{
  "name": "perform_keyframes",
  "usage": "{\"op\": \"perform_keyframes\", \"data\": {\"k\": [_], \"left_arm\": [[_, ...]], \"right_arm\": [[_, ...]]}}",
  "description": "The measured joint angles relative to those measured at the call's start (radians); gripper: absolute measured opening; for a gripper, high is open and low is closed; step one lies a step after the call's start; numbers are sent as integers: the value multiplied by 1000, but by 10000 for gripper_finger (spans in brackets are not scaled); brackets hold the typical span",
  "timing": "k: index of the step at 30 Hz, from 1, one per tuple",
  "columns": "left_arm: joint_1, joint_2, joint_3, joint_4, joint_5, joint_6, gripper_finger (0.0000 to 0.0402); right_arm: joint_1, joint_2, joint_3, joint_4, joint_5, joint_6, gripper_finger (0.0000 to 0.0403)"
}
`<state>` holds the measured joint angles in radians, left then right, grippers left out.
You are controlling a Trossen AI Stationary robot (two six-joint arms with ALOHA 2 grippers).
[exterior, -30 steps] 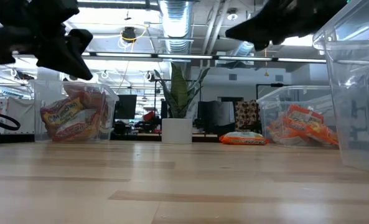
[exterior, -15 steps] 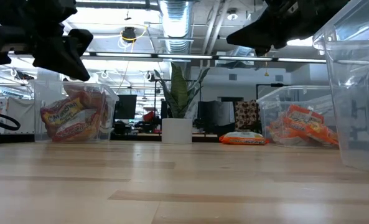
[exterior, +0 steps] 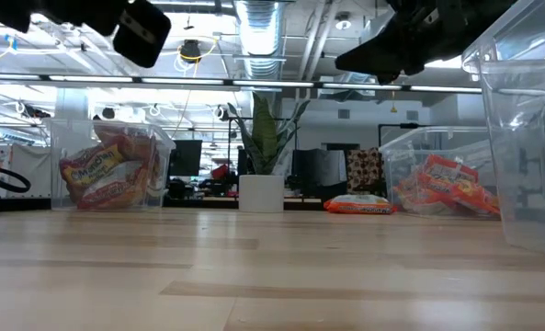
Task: Sort Maruchan noodles
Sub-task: Put the blue noodle pack in the top right transparent bin
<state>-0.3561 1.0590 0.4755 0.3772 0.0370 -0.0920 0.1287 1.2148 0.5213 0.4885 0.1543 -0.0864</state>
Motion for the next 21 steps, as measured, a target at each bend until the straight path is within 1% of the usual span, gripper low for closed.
{"op": "perform_keyframes", "data": {"k": [1, 3, 6, 9, 11, 14, 17, 19, 21], "left_arm": [[-9, 35, 0, 51, 39, -29, 0], [-24, 101, 0, 133, 74, -87, 0], [-35, 176, 0, 206, 73, -137, 0], [-36, 205, 0, 199, 73, -195, 0], [-36, 201, 0, 160, 99, -259, 0], [-36, 188, 0, 132, 168, -357, 0], [-56, 188, 0, 123, 218, -501, 0], [-88, 187, 29, 18, 200, -591, 0], [-140, 188, 100, -194, 146, -654, 0]], "right_arm": [[2, 0, 0, -3, 0, 0, 19], [5, 0, 0, -13, 0, 0, 21], [10, 0, 0, -17, 0, 0, 25], [9, 0, 0, -17, 0, 0, 25], [9, 0, 0, -17, 0, 0, 23], [9, 0, 0, -17, 0, 0, 21], [9, 0, 0, -17, 0, 0, 22], [9, 0, 0, -17, 0, 0, 24], [8, 0, 0, -17, 1, 0, 23]]}}
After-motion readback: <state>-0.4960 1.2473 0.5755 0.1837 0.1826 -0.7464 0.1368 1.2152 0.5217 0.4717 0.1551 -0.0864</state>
